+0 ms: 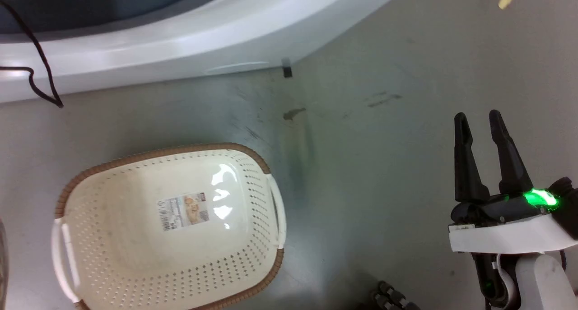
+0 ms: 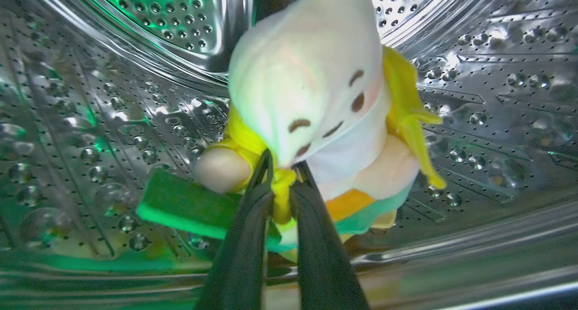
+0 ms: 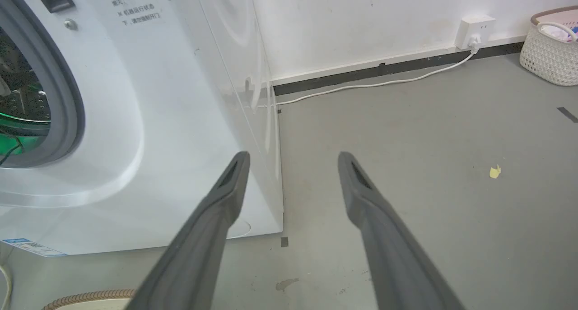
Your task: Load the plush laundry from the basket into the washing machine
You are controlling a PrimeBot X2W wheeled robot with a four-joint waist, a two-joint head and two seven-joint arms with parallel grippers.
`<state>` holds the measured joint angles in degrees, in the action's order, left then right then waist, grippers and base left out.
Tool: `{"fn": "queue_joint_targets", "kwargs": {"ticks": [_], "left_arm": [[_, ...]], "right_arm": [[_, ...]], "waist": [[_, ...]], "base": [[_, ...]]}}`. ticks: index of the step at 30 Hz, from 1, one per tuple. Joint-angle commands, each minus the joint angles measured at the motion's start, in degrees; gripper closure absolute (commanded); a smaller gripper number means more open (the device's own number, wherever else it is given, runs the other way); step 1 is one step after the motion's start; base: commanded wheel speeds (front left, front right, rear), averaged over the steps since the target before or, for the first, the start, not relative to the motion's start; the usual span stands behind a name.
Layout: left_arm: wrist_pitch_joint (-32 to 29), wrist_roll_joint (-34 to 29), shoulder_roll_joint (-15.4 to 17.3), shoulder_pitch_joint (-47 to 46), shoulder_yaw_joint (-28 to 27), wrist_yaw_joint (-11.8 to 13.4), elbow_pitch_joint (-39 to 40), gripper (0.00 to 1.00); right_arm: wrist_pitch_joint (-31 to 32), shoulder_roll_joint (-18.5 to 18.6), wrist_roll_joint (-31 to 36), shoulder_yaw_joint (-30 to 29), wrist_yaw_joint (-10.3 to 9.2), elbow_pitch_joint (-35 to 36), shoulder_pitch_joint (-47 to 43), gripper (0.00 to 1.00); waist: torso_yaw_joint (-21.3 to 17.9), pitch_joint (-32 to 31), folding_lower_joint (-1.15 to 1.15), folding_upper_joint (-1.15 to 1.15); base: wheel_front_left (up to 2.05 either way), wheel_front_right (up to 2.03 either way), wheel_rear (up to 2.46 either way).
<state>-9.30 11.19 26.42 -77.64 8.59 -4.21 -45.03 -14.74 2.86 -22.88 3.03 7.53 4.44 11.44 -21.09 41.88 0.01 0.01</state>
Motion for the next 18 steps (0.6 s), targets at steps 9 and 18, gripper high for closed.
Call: {"fn": "queue_joint_targets", "kwargs": {"ticks": [9,18], "left_arm": [[3.8,-0.5,-0.3,0.1,1.8,-0.3,-7.4,0.00],[14.9,1.7,-4.9,7.7,3.5,-2.1,-11.8,0.00]], "right_arm": [[-0.3,0.0,0.3,-0.8,-0.04,-0.5,1.8,0.00],[-0.3,0.0,5.2,-3.3,-0.04,-0.6,0.6,0.00]], "waist": [[0.7,-1.2,-0.01,-0.01],[6.2,-11.6,-0.01,-0.01]], "base": [[0.00,0.00,0.00],[0.00,0.00,0.00]]}}
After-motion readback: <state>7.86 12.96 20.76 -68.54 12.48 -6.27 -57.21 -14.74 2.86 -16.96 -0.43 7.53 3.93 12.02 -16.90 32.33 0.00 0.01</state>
